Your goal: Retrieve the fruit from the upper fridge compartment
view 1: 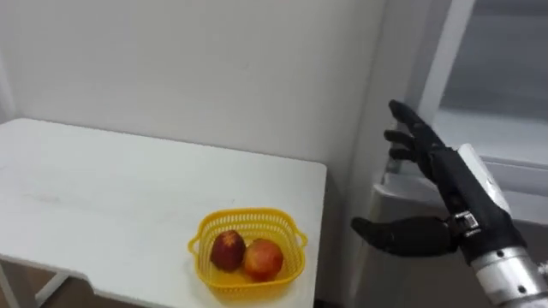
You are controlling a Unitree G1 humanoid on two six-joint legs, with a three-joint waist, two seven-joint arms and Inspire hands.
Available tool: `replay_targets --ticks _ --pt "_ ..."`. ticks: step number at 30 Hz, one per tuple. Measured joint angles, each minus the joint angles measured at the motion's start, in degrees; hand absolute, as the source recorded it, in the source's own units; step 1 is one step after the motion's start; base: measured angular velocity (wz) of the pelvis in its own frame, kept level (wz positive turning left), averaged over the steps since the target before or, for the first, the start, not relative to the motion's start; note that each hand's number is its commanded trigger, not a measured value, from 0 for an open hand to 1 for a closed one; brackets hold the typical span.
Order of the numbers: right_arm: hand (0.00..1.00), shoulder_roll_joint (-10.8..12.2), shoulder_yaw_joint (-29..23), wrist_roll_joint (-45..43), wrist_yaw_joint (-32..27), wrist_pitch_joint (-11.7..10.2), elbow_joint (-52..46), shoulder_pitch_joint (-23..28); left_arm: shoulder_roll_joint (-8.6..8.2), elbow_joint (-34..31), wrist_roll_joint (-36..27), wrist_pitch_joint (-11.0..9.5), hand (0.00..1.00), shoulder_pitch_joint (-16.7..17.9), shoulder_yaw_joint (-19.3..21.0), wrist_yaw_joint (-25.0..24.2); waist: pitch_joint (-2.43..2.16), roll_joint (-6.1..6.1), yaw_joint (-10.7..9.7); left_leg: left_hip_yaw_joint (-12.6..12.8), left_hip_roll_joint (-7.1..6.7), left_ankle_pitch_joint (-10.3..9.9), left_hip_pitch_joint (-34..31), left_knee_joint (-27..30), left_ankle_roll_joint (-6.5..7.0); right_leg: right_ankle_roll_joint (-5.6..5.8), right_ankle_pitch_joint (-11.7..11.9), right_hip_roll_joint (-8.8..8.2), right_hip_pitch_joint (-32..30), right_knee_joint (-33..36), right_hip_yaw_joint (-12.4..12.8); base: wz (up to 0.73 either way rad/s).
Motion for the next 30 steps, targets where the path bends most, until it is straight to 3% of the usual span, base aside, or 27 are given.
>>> replay_targets --ticks 6,10,15,19,23,26,30 --pt "0.0 1.1 -5.9 0.0 -9.7 -3.4 -1.7 5.2 -0.39 1.7 0.0 -2.3 0.0 0.1 0.0 3.4 -0.09 0.07 -2.7 2.1 0.12 0.0 1.3 -1.2 -0.03 -0.01 0.0 0.56 0.0 0.1 2.6 -0.19" --pt "0.0 3.8 -9.6 -0.9 -15.7 -5.4 -2.2 8.9 -0.47 2.4 0.0 -2.7 0.0 0.1 -0.1 3.5 0.02 0.14 -4.2 3.5 0.38 -0.1 2.1 -2.0 -0.02 -0.01 0.0 0.78 -0.1 0.0 3.9 -0.16" --pt "0.0 6.1 -10.5 -2.2 -21.4 -5.7 -2.1 12.8 -0.5 2.6 -0.1 -2.6 0.0 0.3 -0.2 3.5 0.01 0.64 -5.5 4.7 0.48 -0.1 2.2 -2.6 -0.01 -0.01 0.0 0.95 -0.9 0.2 5.1 -0.14" --pt "0.0 6.1 -10.1 -1.9 -25.1 -6.2 -1.0 16.5 -0.87 2.7 -0.9 -2.5 0.0 0.6 -2.1 3.5 0.01 1.81 -5.5 5.7 0.83 -0.1 3.0 -3.1 0.0 -0.01 0.0 1.11 -1.0 0.3 6.0 -0.12" --pt "0.0 6.6 -9.2 -1.8 -25.7 -6.3 2.4 20.1 -1.44 2.3 -1.2 -2.4 0.0 0.8 -2.3 3.5 -0.01 2.05 -5.7 6.1 0.9 -0.1 3.1 -3.4 -0.03 0.0 0.0 1.26 -1.1 0.3 6.3 -0.06" --pt "0.0 7.8 -9.2 -0.4 -25.7 -6.4 8.5 21.9 -1.86 2.2 -1.3 -2.4 0.0 1.1 -2.3 3.5 0.01 1.87 -5.9 6.3 0.89 -0.1 3.2 -3.5 -0.04 0.01 0.0 1.28 -1.2 0.3 6.4 -0.02" --pt "0.0 9.5 -9.0 8.0 -25.6 -6.2 21.4 22.3 -2.11 2.3 -1.7 -2.3 0.0 1.0 -2.3 3.6 0.22 1.3 -5.9 6.4 0.9 -0.1 3.2 -3.5 -0.03 0.01 0.0 1.23 -1.2 0.0 7.1 0.0"
